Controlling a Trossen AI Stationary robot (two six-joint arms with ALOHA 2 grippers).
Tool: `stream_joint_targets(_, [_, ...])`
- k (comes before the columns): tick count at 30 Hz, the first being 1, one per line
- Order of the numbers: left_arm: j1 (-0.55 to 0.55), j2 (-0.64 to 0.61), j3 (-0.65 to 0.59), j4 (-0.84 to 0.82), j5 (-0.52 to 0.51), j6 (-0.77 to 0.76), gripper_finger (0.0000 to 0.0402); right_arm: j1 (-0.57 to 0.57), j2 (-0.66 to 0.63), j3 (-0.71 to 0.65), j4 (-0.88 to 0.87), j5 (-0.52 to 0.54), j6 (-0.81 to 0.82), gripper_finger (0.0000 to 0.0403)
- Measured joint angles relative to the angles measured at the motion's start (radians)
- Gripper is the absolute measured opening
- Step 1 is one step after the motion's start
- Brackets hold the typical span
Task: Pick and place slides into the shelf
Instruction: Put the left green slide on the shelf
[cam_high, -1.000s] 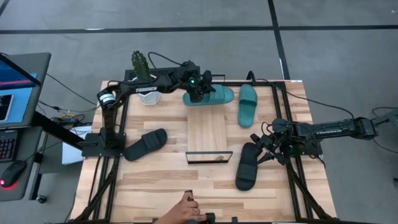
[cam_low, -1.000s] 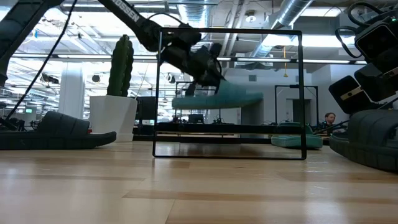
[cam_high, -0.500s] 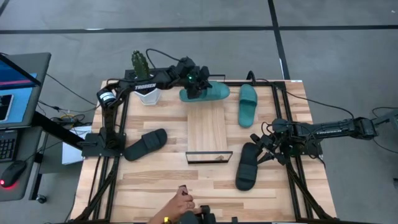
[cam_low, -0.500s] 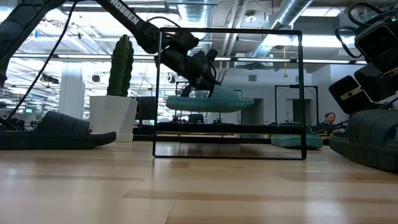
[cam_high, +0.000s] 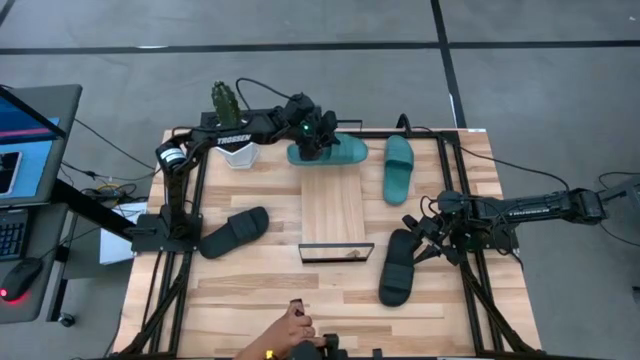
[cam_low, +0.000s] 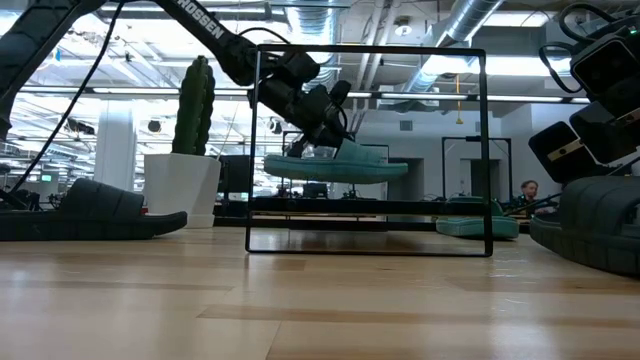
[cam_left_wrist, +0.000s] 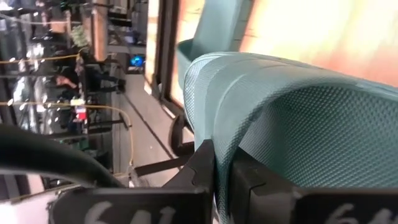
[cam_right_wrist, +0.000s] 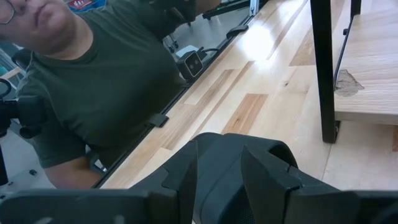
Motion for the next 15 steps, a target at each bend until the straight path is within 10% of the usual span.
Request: stream_joint_targets(15, [-0.008, 0.000, 0.000, -0.017, 0.014, 0.078, 0.0000, 0.000, 0.000, 0.000, 0.000, 0.000, 0.000, 0.0114])
